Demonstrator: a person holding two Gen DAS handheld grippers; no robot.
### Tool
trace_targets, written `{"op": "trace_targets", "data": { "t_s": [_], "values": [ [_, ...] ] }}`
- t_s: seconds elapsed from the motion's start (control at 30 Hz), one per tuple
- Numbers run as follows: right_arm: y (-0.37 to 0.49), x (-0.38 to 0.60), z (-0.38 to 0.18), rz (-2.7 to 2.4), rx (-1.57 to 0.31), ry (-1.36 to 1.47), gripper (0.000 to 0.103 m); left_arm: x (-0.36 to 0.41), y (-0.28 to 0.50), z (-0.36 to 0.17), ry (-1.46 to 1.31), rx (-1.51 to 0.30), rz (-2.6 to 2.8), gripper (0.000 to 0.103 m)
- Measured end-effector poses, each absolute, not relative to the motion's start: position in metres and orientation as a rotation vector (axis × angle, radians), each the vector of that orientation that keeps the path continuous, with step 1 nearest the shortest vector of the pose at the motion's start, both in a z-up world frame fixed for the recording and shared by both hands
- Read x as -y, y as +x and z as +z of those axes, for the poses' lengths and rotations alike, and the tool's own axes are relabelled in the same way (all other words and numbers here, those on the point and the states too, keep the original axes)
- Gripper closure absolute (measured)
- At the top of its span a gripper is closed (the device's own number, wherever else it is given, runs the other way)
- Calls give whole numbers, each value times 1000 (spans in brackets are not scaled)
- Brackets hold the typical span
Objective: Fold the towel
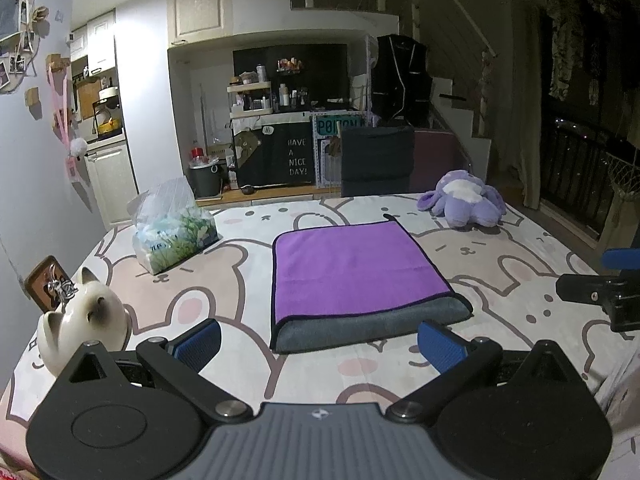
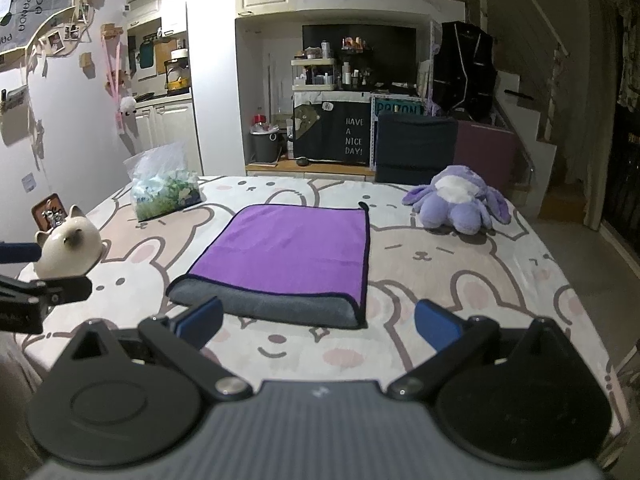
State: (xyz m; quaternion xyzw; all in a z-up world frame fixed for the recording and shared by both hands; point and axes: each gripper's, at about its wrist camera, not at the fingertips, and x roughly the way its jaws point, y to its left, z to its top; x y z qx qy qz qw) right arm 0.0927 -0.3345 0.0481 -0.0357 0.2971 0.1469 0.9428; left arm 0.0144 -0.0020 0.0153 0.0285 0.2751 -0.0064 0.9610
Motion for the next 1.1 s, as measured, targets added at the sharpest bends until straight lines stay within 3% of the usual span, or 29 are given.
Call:
{"op": "trace_targets", "data": {
  "t_s": [1.1],
  "values": [
    [169, 338, 74, 390, -498, -191, 0, -20, 97, 48, 148, -465, -64, 0]
  ]
}}
